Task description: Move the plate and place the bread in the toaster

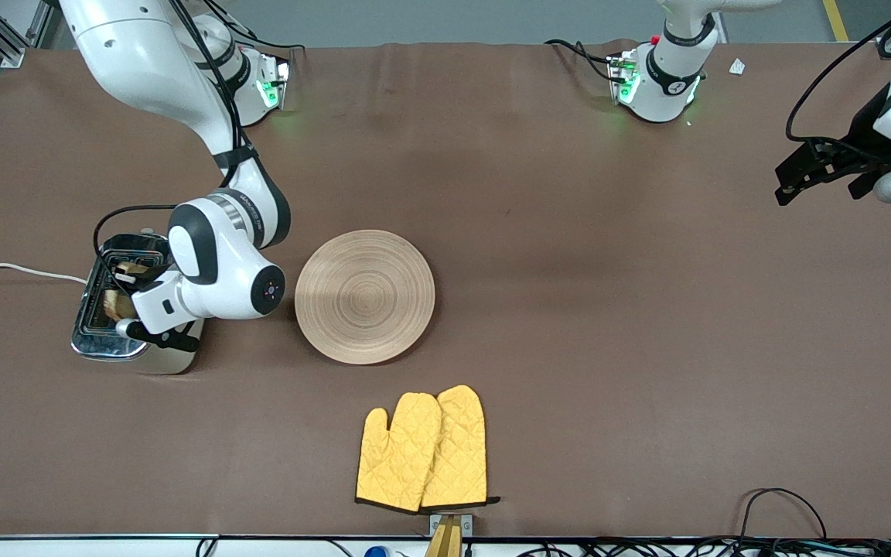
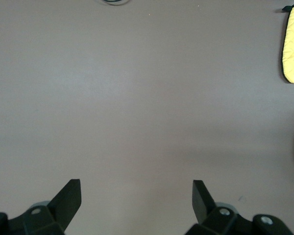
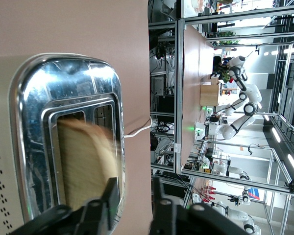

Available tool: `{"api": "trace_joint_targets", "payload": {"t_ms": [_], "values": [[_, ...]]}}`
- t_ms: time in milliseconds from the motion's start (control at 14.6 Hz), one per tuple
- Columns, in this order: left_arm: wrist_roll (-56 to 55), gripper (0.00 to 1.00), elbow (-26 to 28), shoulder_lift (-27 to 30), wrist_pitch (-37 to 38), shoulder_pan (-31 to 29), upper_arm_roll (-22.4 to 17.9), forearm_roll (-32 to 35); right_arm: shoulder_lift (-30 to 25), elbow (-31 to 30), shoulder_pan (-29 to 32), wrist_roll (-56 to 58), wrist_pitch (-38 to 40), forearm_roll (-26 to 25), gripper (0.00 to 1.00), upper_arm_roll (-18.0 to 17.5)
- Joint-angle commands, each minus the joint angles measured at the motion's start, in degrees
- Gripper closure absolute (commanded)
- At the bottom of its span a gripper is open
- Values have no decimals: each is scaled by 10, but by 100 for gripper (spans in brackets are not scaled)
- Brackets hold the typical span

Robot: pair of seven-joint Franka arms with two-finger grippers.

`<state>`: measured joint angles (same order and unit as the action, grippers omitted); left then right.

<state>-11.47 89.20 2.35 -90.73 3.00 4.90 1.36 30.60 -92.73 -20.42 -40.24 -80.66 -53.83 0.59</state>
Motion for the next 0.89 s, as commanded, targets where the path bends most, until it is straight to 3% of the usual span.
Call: {"api": "trace_joint_targets", "payload": {"t_ms": [0, 137, 412, 824], "values": [[7, 0, 7, 12, 1, 1, -2, 2, -4, -1, 1, -16, -3, -8, 3, -4], [8, 0, 3, 6, 3, 1, -2, 1, -7, 8, 5, -17, -4, -1, 0, -8], [8, 0, 1, 6, 15, 2, -2, 1, -50, 64, 17, -12, -14, 148, 0, -6], [8, 0, 0, 6, 16, 2, -2, 3, -153, 64, 35, 12, -48, 312, 0, -6]]}}
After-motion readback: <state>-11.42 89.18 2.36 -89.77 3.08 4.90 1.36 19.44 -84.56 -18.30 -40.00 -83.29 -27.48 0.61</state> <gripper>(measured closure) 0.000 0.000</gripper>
